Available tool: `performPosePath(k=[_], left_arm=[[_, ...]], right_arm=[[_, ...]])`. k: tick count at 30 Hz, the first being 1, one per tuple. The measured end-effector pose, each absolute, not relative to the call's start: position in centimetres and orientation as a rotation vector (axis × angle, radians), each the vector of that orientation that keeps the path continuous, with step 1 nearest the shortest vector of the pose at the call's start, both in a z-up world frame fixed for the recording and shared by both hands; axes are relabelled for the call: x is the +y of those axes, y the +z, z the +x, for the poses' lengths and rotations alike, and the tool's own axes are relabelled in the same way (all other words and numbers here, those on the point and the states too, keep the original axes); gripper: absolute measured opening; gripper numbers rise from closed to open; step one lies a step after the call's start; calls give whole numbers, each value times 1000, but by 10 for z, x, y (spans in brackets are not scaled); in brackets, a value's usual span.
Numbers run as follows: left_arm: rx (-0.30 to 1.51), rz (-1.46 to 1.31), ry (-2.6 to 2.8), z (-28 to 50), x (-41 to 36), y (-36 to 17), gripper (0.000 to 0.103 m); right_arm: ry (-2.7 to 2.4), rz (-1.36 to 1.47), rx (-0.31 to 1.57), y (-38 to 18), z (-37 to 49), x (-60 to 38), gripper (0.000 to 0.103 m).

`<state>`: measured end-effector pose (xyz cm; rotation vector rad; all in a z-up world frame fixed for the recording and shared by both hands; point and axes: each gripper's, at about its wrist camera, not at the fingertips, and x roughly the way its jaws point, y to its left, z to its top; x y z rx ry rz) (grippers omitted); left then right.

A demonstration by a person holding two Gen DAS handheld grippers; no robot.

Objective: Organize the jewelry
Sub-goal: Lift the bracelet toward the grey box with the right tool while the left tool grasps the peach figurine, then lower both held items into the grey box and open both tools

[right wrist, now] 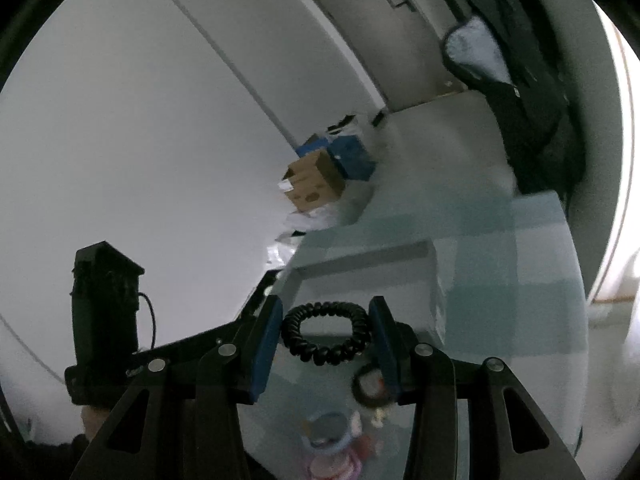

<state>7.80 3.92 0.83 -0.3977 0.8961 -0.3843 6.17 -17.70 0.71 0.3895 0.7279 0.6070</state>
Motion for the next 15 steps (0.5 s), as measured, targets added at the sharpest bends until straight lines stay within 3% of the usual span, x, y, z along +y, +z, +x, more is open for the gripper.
performPosePath(k=[7,15], left_arm=[[901,-394,-373,111,46,5,16],[968,-438,-421,140,52,-21,16]], right_arm=[[657,346,756,10,103,-155,43],[645,361,842,-23,139,-151,43]])
